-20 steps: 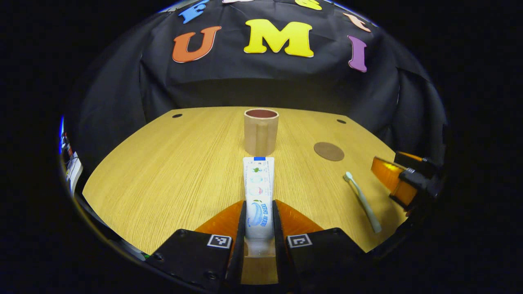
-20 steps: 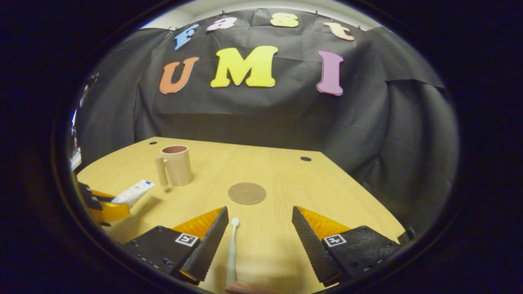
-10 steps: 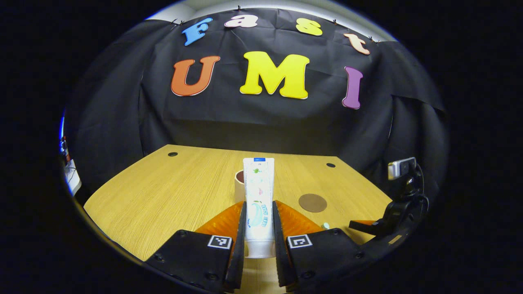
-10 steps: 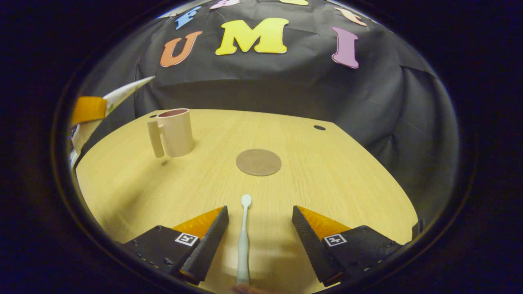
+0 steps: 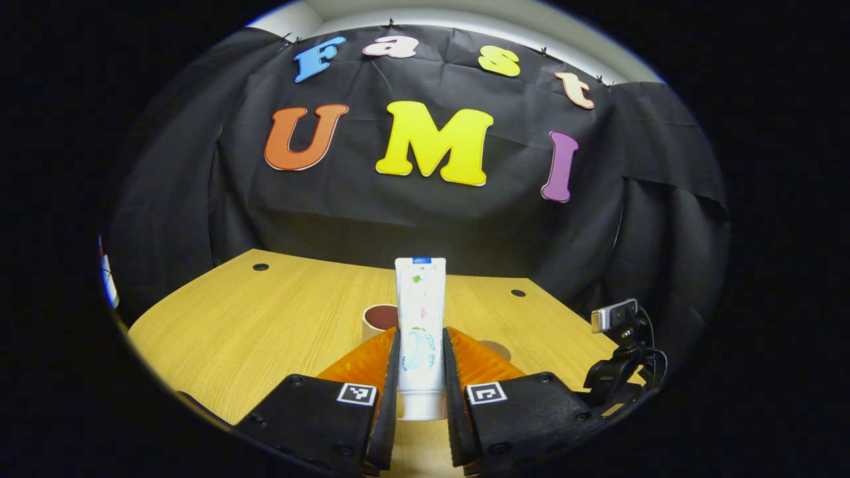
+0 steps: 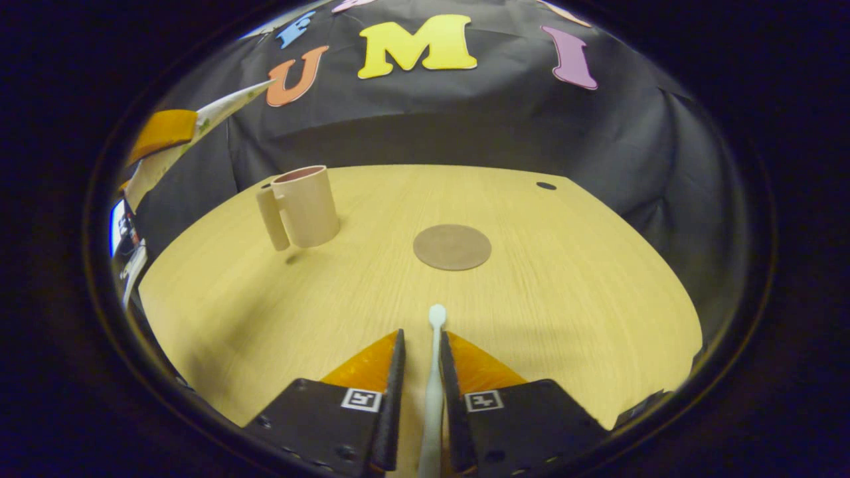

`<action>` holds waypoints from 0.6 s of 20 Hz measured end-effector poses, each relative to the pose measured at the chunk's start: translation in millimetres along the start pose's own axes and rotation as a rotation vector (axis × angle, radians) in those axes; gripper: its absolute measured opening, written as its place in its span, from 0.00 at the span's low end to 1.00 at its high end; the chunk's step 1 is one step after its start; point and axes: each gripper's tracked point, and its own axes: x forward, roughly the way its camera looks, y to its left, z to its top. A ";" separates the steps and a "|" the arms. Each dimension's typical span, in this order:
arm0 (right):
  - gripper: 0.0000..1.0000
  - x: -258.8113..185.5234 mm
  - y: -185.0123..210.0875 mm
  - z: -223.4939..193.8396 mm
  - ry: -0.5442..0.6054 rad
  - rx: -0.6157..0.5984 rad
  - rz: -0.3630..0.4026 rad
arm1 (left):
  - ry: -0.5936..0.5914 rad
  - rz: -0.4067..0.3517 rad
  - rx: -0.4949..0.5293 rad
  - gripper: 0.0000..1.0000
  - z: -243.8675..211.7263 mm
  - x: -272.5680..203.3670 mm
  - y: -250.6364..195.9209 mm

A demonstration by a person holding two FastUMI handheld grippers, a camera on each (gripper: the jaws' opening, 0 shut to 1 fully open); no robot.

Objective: Put the toothbrush and toothpaste on the desktop into the cup, then pick up the cup and place it on the coaster on the desktop.

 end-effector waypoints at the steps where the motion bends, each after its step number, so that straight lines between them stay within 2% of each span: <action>1: 0.20 -0.6 -0.3 -1.5 0.005 0.007 -0.010 | 0.001 0.008 -0.001 0.35 0.5 0.9 4.9; 2: 0.04 0.9 0.0 -1.9 -0.002 -0.004 -0.015 | 0.009 0.004 -0.006 0.35 -1.9 1.6 4.6; 4: 0.01 0.0 -0.3 -0.6 -0.008 -0.014 -0.022 | 0.024 -0.007 -0.017 0.35 -4.7 2.2 5.5; 8: 0.00 -7.6 -0.6 5.4 -0.028 0.010 -0.018 | 0.020 0.019 -0.012 0.35 -3.3 6.3 17.3; 12: 0.00 -34.0 -0.1 38.5 -0.169 -0.030 -0.017 | 0.039 0.031 -0.015 0.35 -7.7 9.4 22.7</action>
